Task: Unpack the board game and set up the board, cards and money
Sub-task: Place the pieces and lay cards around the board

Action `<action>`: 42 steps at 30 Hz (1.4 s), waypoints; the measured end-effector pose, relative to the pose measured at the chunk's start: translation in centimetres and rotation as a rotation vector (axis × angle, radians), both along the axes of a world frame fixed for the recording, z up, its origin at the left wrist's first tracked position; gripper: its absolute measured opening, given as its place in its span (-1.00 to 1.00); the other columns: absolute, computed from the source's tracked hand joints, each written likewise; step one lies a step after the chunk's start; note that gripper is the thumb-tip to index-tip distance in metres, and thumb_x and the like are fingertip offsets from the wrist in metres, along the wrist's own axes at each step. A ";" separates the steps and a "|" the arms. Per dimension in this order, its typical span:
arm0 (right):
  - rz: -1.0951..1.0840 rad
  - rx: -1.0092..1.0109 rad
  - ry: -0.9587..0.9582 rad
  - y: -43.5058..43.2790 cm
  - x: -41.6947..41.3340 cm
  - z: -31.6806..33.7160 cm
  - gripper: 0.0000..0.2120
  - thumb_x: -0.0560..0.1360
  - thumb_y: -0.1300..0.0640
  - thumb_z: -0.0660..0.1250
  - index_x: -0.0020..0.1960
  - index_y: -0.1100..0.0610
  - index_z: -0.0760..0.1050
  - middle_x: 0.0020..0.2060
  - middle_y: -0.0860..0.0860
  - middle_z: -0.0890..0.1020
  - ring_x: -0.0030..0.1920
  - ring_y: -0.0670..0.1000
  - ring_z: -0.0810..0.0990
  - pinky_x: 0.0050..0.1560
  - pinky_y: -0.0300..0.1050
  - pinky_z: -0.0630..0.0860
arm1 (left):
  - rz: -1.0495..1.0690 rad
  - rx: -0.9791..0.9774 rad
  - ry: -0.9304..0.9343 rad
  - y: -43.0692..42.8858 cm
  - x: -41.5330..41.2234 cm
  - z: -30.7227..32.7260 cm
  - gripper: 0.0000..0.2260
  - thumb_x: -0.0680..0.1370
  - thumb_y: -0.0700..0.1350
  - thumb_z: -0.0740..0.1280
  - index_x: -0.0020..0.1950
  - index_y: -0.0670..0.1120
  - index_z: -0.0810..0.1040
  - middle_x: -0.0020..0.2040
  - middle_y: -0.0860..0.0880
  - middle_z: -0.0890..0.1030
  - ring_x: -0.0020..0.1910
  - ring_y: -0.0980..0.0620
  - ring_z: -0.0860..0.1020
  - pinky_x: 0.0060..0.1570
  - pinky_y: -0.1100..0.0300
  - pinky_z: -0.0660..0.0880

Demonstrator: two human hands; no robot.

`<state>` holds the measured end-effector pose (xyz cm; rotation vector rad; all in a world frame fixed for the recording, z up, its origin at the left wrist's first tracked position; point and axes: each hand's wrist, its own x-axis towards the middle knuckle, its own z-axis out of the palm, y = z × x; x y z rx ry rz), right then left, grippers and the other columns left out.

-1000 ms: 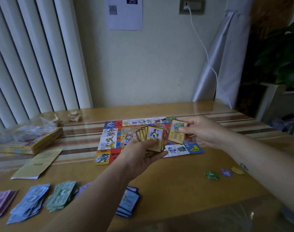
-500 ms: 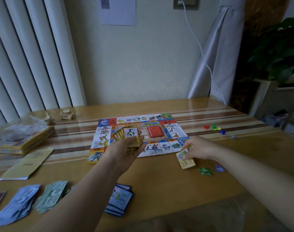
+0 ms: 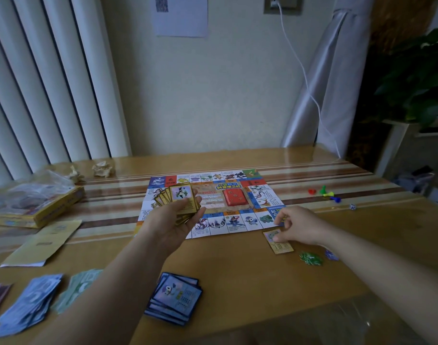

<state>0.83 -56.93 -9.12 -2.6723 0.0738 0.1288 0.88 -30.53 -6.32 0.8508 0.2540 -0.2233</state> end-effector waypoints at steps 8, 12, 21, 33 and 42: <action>0.083 0.266 -0.152 3.4 -0.8 3.6 -0.82 0.45 -0.01 0.42 -0.03 0.06 0.54 -0.17 -0.09 0.54 -0.18 -0.14 0.49 -0.21 -0.26 0.37 | -0.032 0.020 -0.010 0.8 0.0 0.0 -0.90 0.59 -0.34 0.20 0.05 -0.29 0.47 0.02 -0.26 0.63 0.03 -0.11 0.62 -0.21 0.01 0.63; 0.111 0.669 0.008 7.5 -2.2 3.8 -0.85 0.49 0.00 0.36 -0.02 0.07 0.54 -0.24 -0.09 0.57 -0.33 -0.12 0.43 -0.30 -0.27 0.33 | -0.273 0.113 -0.004 -0.1 -1.8 -0.2 -0.78 0.50 -0.37 0.28 0.13 -0.30 0.45 -0.09 -0.27 0.67 -0.15 -0.11 0.68 -0.26 -0.04 0.64; -0.031 0.994 0.055 10.8 -3.2 1.0 -0.95 0.48 0.15 0.41 -0.13 0.10 0.55 -0.31 -0.06 0.58 -0.37 -0.13 0.44 -0.39 -0.30 0.33 | -0.358 0.252 -0.009 0.1 -2.9 -1.1 -0.90 0.49 -0.31 0.32 -0.05 -0.34 0.56 -0.16 -0.26 0.66 -0.15 -0.14 0.64 -0.13 0.02 0.60; -0.011 0.883 0.099 12.9 -3.8 -0.2 -0.91 0.47 0.16 0.42 -0.08 0.18 0.56 -0.28 -0.04 0.60 -0.37 -0.13 0.48 -0.36 -0.30 0.41 | -0.349 0.431 0.024 3.6 -3.3 -1.7 -0.91 0.53 -0.33 0.28 -0.01 -0.34 0.53 -0.10 -0.31 0.65 -0.19 -0.15 0.65 -0.18 0.01 0.62; -0.082 1.056 0.164 14.1 -3.9 -0.3 -0.93 0.45 0.25 0.43 -0.09 0.20 0.56 -0.29 0.02 0.57 -0.37 -0.08 0.50 -0.37 -0.26 0.43 | -0.291 0.480 -0.040 4.0 -3.4 -1.7 -0.94 0.50 -0.37 0.31 -0.04 -0.31 0.54 -0.17 -0.23 0.66 -0.18 -0.10 0.65 -0.24 0.09 0.64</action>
